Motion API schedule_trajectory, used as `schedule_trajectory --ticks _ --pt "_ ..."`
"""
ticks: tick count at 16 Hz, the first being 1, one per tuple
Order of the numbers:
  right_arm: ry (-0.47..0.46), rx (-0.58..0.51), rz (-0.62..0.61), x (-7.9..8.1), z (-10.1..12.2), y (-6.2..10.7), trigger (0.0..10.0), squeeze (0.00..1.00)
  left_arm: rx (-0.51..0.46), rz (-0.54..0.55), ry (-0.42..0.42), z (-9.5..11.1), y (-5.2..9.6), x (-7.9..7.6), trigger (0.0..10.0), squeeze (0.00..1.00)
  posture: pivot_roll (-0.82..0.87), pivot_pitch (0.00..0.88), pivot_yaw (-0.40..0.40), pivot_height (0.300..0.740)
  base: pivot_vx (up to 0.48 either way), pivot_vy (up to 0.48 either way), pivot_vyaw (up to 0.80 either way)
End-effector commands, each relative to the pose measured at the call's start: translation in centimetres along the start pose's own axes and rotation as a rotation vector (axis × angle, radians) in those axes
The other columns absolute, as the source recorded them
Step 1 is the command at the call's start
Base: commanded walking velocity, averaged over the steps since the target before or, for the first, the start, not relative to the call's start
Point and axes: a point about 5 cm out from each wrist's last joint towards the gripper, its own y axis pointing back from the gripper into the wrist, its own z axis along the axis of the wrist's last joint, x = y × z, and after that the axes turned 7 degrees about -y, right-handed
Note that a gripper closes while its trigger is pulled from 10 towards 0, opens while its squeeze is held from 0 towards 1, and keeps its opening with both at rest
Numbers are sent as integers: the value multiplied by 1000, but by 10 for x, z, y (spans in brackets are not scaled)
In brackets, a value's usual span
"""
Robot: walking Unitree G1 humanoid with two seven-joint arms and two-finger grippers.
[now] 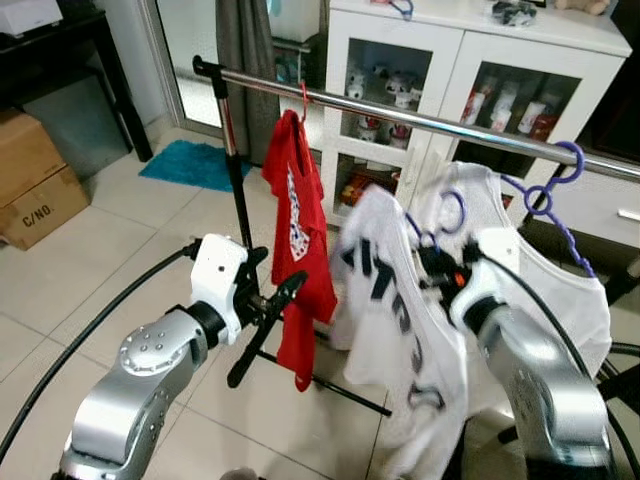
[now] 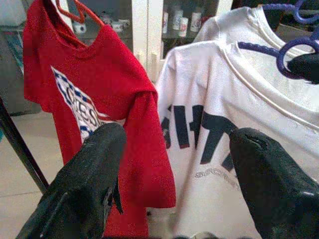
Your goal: Hang hanger
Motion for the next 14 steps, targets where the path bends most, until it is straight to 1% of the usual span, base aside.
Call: schedule_trajectory --ticks 1,4,5,6,8,11,13,14 --pt "3 -41 -8 2 9 5 0 0 -7 1 -6 4 1 -1 10000 0 71 0 -21 740 -240 0 0" --pt "0 -30 -47 1 6 11 0 0 -7 -3 -7 4 0 -2 10000 0 71 0 -19 740 -291 0 0" --pt "11 -28 -57 2 6 11 5804 0 -8 -3 -10 4 0 -2 10000 0 71 0 -19 740 0 0 0" --pt "15 -22 -49 4 6 11 10000 0 -3 5 -19 4 0 -1 10000 0 71 0 -19 740 0 0 0" --pt "35 -6 -31 7 4 11 10000 0 -18 8 -19 5 0 -2 10000 0 75 0 -29 740 0 0 0" --pt "27 -12 -21 9 5 11 10000 0 -23 12 -1 6 2 -2 10000 0 81 0 -31 740 0 0 0" --pt "25 -10 -22 9 5 11 10000 0 -23 12 -2 7 2 -1 10000 0 82 0 -30 740 0 291 0" --pt "28 -8 -22 8 4 12 10000 0 -24 12 -5 7 2 1 10000 0 83 0 -26 740 0 442 -800"
